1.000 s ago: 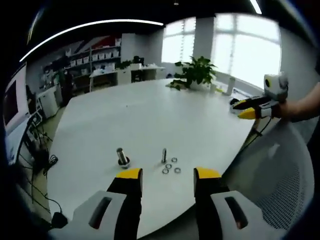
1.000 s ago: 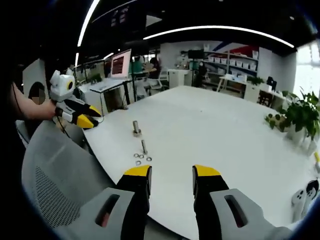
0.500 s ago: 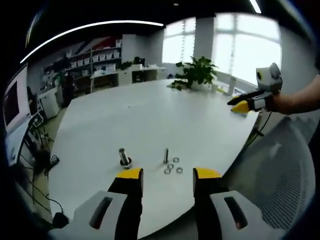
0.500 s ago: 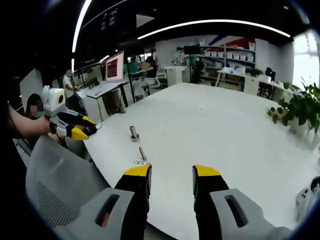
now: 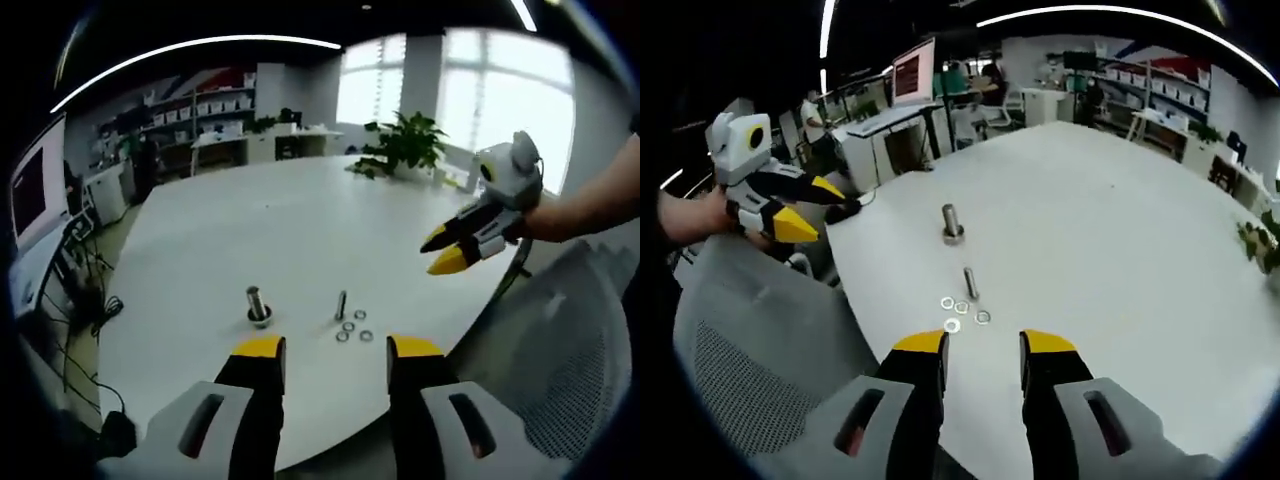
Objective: Place the washer onto the threaded stud by aligning its center hole with the stud, sliding it down to the base, and recovering from edge contact or off-axis alignment until the washer reaches the visible bottom stop.
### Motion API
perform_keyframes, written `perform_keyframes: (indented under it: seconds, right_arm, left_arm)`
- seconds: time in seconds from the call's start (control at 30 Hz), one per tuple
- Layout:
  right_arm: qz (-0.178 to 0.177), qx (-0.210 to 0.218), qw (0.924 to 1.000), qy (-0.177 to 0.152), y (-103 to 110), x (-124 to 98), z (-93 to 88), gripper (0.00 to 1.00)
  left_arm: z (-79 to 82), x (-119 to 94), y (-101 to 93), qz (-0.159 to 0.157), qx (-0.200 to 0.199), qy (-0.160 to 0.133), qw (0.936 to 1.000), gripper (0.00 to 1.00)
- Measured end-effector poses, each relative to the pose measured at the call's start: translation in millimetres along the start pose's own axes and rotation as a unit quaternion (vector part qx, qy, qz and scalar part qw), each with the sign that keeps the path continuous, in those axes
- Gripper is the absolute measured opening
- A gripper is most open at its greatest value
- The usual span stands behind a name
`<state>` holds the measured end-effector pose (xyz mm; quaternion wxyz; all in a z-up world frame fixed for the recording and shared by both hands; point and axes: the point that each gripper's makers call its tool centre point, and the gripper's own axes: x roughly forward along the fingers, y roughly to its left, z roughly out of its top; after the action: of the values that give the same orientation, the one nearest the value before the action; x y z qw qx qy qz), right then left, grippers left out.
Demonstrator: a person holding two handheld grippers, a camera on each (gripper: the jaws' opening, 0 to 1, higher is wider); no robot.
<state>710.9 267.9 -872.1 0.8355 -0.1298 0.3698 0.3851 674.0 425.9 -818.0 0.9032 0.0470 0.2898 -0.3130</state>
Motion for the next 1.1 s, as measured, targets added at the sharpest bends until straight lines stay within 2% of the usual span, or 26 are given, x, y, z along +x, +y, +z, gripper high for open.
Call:
perform_keyframes:
  seconds: [0.13, 0.23, 0.4, 0.5, 0.53, 0.7, 0.9, 0.93, 1.0, 1.03, 1.1]
  right_arm:
    - [0.008, -0.023, 0.9996, 0.016, 4, 21, 0.8, 0.27]
    - [0.014, -0.029, 0.9991, 0.027, 4, 34, 0.6, 0.25]
    - [0.023, -0.065, 0.9956, 0.063, 2, 53, -6.2, 0.25]
    - [0.042, -0.101, 0.9894, 0.096, 0, 63, -9.3, 0.25]
    - [0.043, -0.1, 0.9898, 0.092, -1, 67, -5.7, 0.25]
    - [0.056, -0.139, 0.9808, 0.125, -6, 81, -6.4, 0.25]
    - [0.074, -0.133, 0.9775, 0.146, -3, 96, -12.3, 0.25]
    - [0.08, -0.139, 0.9751, 0.153, 0, 97, -14.4, 0.25]
    - [0.082, -0.181, 0.964, 0.176, -2, 100, -21.5, 0.24]
    - [0.084, -0.187, 0.9613, 0.184, -2, 101, -24.4, 0.24]
    - [0.087, -0.182, 0.961, 0.189, -2, 104, -27.4, 0.23]
  left_arm:
    - [-1.7, 1, 0.8, 0.0, 0.0, 0.004, 1.0, 0.38]
    - [-5.4, 2, 5.6, 0.0, -0.021, 0.009, 0.9997, 0.39]
    - [-2.0, 0, 8.0, 0.004, -0.034, -0.003, 0.9994, 0.39]
    - [-3.8, 1, 5.4, 0.001, -0.028, 0.002, 0.9996, 0.39]
    - [-3.1, 1, 5.1, 0.001, -0.026, 0.0, 0.9997, 0.39]
    - [-3.4, 1, 4.4, 0.0, -0.026, 0.001, 0.9997, 0.39]
    - [-5.7, 2, 3.3, 0.0, -0.019, 0.008, 0.9998, 0.38]
    - [-5.0, 1, 3.3, 0.001, -0.018, 0.007, 0.9998, 0.38]
    - [-4.3, 1, 3.9, 0.001, -0.02, 0.005, 0.9998, 0.39]
    - [-4.6, 1, 3.5, -0.003, -0.025, 0.004, 0.9997, 0.39]
    - [-5.4, 2, 2.1, -0.008, -0.031, 0.005, 0.9995, 0.39]
